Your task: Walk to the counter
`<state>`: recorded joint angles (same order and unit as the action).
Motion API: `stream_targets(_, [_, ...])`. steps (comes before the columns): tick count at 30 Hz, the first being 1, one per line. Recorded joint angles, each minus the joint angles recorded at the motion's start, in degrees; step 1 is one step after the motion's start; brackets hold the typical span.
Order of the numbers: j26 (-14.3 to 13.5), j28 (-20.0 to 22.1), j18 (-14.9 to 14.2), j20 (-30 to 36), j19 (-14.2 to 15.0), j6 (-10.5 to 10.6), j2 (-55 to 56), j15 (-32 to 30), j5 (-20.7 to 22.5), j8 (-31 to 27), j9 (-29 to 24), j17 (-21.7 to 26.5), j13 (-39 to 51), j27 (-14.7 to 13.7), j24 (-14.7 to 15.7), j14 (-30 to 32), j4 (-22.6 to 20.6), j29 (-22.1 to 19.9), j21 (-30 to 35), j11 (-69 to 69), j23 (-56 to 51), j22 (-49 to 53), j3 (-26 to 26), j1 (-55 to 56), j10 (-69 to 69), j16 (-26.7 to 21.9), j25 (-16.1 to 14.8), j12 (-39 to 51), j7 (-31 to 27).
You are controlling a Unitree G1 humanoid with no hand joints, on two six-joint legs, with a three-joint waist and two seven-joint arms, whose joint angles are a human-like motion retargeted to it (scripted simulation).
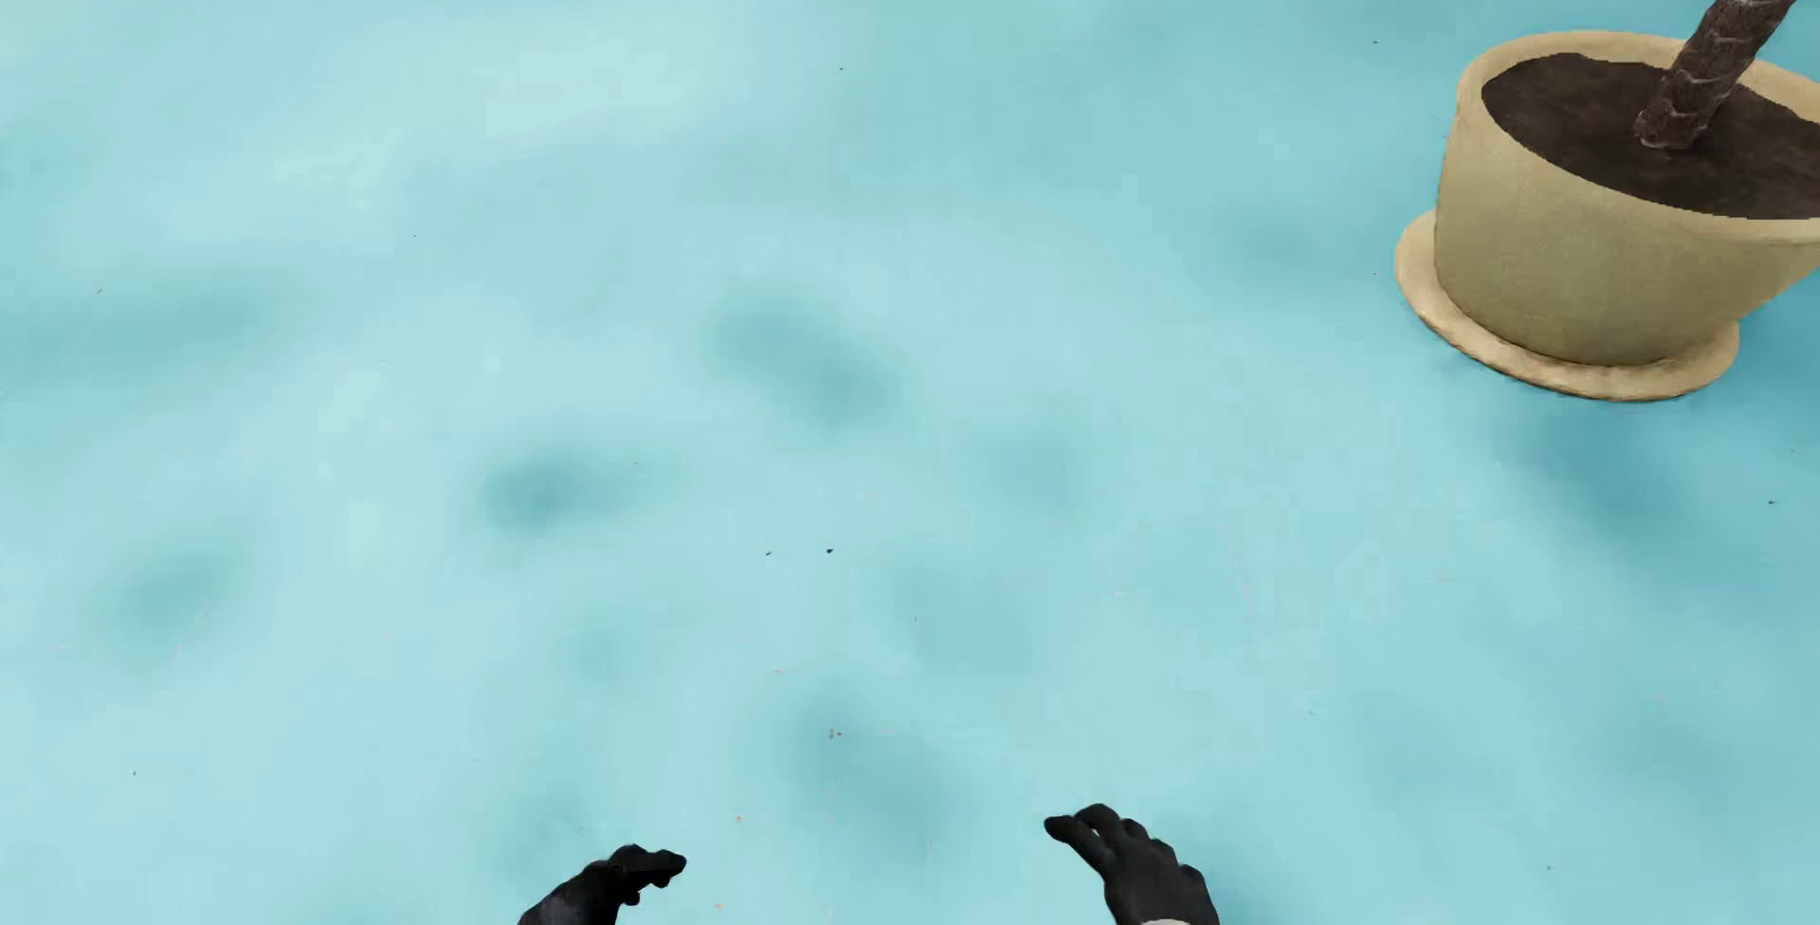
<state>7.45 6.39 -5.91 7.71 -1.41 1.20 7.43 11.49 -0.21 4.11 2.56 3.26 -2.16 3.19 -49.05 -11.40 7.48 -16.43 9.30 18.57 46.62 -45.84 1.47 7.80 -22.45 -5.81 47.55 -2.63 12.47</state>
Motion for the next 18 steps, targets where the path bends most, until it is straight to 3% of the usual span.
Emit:
stream_targets(2, [-0.66, 0.83, 0.12, 0.15, -0.65, 0.31, -0.08, 0.99, 1.53, 0.27, -0.57, -1.11, 0.04, 1.12, 1.43, 0.28, 2.31, -1.97, 0.76, 1.17, 0.65, 1.96, 0.02, 3.26, -7.28, -1.02, -3.0, 0.28, -0.95])
stream_targets(5, [-1.4, 2.06, 1.11, -0.21, -1.48, 1.21, -0.08, 2.9, 4.19, 1.04, -2.04, -3.96, 0.22, 4.76, 2.63, 6.09, 6.55, -3.51, 0.94, 3.72, 2.42, 5.57, -0.32, 12.1, -24.42, -2.15, -13.14, -0.7, -4.08])
stream_targets(7, [-1.41, 3.66, 3.78, -0.8, -1.91, 2.06, -0.78, 3.63, 5.79, 1.23, -2.92, -4.54, 0.12, 6.23, 3.55, 8.93, 10.2, -2.4, 4.04, 3.96, 2.15, 7.4, -0.89, 17.5, -33.25, -2.08, -16.82, -2.32, -3.13])
stream_targets(8, [-1.24, 4.94, 3.44, -1.09, -2.07, 2.41, -1.08, 4.0, 6.41, 1.01, -3.28, -4.16, 0.01, 5.67, 3.97, 8.62, 10.7, -1.32, 5.69, 4.14, 2.16, 7.91, -1.29, 19.66, -35.03, -1.86, -17.93, -3.62, -2.81])
stream_targets(11, [-1.05, 9.32, 0.79, -1.31, -2.32, 2.69, -1.99, 5.11, 7.06, 0.22, -4.09, -2.87, -0.16, 1.68, 4.7, 8.19, 7.53, -4.8, 11.57, 4.19, 0.3, 5.44, -2.08, 23.62, -28.32, 0.19, -15.69, -5.9, -2.34])
stream_targets(14, [-3.92, 11.01, -2.27, -2.21, -2.34, 2.16, -3.6, 5.49, 6.98, -0.83, -4.73, -1.2, 1.78, -2.82, 7.27, 9.96, 4.03, -8.07, 16.73, 2.09, -2.83, 6.54, -2.27, 24.28, -10.22, 0.78, -15.1, -10.51, -1.33])
stream_targets(16, [-4.27, 11.15, -3.33, -3.45, -2.25, 1.64, -4.74, 5.89, 6.71, -1.64, -4.92, 0.16, 4.01, -2.83, 11.3, 11.58, 1.55, -7.42, 19.72, 0.52, -5.54, 6.69, -2.16, 24.36, 1.38, 2.19, -13.93, -12.56, -2.17])
stream_targets(18, [-2.85, 9.17, -4.52, -4.01, -2.01, 1.13, -5.89, 6.86, 6.48, -1.86, -5.08, 0.75, 6.08, -0.76, 14.56, 11.85, 0.08, -6.95, 21.16, -0.12, -7.81, 6.1, -1.98, 25.1, 7.73, 2.5, -12.36, -12.76, -2.88])
